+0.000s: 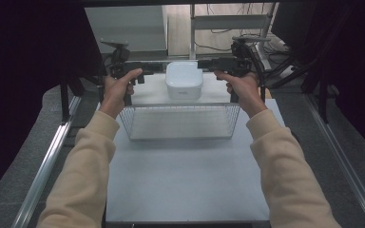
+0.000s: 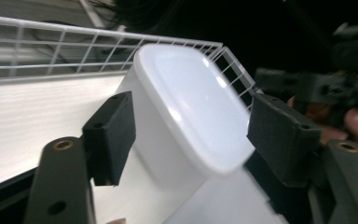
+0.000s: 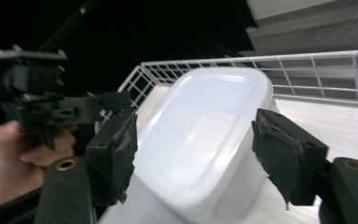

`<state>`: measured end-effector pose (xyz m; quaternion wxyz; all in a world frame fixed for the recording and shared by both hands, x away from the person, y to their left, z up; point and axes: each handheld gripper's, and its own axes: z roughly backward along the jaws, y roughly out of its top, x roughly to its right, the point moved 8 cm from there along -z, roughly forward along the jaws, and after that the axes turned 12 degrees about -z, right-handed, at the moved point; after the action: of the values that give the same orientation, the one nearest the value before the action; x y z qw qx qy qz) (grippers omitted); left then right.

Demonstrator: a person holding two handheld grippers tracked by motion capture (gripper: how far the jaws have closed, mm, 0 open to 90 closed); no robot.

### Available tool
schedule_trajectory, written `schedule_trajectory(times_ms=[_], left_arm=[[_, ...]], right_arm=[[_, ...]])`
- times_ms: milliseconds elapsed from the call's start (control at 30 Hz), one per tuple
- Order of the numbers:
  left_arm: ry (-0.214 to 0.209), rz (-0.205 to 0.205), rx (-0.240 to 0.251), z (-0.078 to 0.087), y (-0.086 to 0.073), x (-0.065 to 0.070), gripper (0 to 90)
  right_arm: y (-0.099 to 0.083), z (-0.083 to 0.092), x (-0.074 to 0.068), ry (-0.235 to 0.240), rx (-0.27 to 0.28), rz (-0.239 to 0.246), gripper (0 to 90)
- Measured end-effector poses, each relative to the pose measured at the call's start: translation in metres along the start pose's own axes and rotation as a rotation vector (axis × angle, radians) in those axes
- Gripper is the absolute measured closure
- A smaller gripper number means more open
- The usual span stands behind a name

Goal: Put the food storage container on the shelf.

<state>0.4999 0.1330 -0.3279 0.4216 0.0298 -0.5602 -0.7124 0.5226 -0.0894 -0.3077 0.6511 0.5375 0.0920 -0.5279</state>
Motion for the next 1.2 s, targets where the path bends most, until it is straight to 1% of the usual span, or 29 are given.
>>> schedule_trajectory(times_ms=[33,67,100,133,200,233,267,300,333,367,400,433,467,500,533,567,633,667,700,733,767,800,833,867,900,967,1067,1167,1200], left_arm=[[0.007,-0.028,0.005,0.008,-0.003,0.006,30.3],[0.007,-0.028,0.005,0.008,-0.003,0.006,29.9],[0.012,-0.055,0.007,0.016,-0.008,0.011,29.5],[0.012,-0.055,0.007,0.016,-0.008,0.011,29.4],[0.038,-0.096,0.004,0.024,-0.014,0.013,28.7],[0.058,-0.116,0.006,0.030,-0.018,0.014,28.6],[0.058,-0.116,0.006,0.030,-0.018,0.014,28.5],[0.066,-0.126,0.008,0.032,-0.020,0.014,28.3],[0.066,-0.126,0.011,0.035,-0.022,0.015,28.3],[0.063,-0.135,0.016,0.038,-0.028,0.016,28.3],[0.063,-0.135,0.016,0.038,-0.028,0.016,28.3],[0.062,-0.146,0.017,0.040,-0.036,0.017,28.4],[0.062,-0.146,0.017,0.040,-0.036,0.017,28.5],[0.076,-0.154,0.015,0.042,-0.044,0.018,28.7],[0.076,-0.154,0.015,0.042,-0.044,0.018,28.9],[0.073,-0.161,0.017,0.044,-0.053,0.021,29.0],[0.075,-0.169,0.016,0.045,-0.057,0.022,29.1],[0.078,-0.180,0.014,0.047,-0.062,0.024,29.1],[0.077,-0.200,0.012,0.049,-0.072,0.030,29.3],[0.077,-0.200,0.012,0.049,-0.072,0.030,29.3],[0.082,-0.221,0.005,0.051,-0.083,0.035,29.5],[0.082,-0.221,0.005,0.051,-0.083,0.035,29.6],[0.083,-0.230,0.001,0.052,-0.094,0.039,30.0],[0.083,-0.230,0.001,0.052,-0.094,0.039,30.0],[0.084,-0.236,-0.006,0.052,-0.099,0.042,29.9],[0.099,-0.263,-0.014,0.052,-0.113,0.048,29.9],[0.113,-0.283,-0.015,0.054,-0.128,0.053,29.8],[0.125,-0.293,-0.021,0.057,-0.148,0.057,29.7],[0.125,-0.294,-0.024,0.057,-0.154,0.057,29.5]], right_arm=[[-0.004,0.005,-0.001,-0.023,-0.004,0.049,28.3],[-0.004,0.005,-0.001,-0.023,-0.004,0.049,28.3],[-0.010,0.011,0.000,-0.056,-0.018,0.105,26.4],[-0.010,0.011,0.000,-0.056,-0.018,0.105,26.4],[-0.017,0.022,0.000,-0.075,-0.004,0.178,26.3],[-0.019,0.025,0.000,-0.075,0.000,0.190,26.3],[-0.019,0.025,0.000,-0.075,0.000,0.190,26.3],[-0.022,0.031,0.001,-0.079,0.016,0.217,26.2],[-0.022,0.031,0.001,-0.079,0.016,0.217,26.2],[-0.026,0.035,0.002,-0.083,0.015,0.233,25.7],[-0.028,0.037,0.004,-0.087,0.011,0.246,25.4],[-0.029,0.039,0.005,-0.095,0.015,0.259,25.3],[-0.029,0.039,0.005,-0.095,0.015,0.259,25.3],[-0.033,0.043,0.008,-0.099,0.012,0.276,24.8],[-0.033,0.043,0.008,-0.099,0.012,0.276,24.8],[-0.039,0.048,0.011,-0.094,0.007,0.286,24.5],[-0.043,0.050,0.013,-0.094,0.003,0.293,24.3],[-0.048,0.053,0.015,-0.093,0.000,0.299,24.2],[-0.056,0.058,0.019,-0.097,-0.002,0.313,24.1],[-0.061,0.061,0.021,-0.103,-0.002,0.326,24.2],[-0.066,0.064,0.023,-0.111,0.000,0.335,24.1],[-0.066,0.064,0.023,-0.111,0.000,0.335,24.1],[-0.074,0.071,0.026,-0.117,0.002,0.351,24.2],[-0.074,0.071,0.026,-0.117,0.002,0.351,24.2],[-0.082,0.078,0.027,-0.109,0.008,0.367,24.4],[-0.086,0.081,0.027,-0.103,0.015,0.371,24.5],[-0.104,0.089,0.030,-0.097,0.005,0.389,24.5],[-0.124,0.097,0.036,-0.100,-0.005,0.397,24.5],[-0.137,0.103,0.042,-0.109,-0.001,0.397,24.4]])
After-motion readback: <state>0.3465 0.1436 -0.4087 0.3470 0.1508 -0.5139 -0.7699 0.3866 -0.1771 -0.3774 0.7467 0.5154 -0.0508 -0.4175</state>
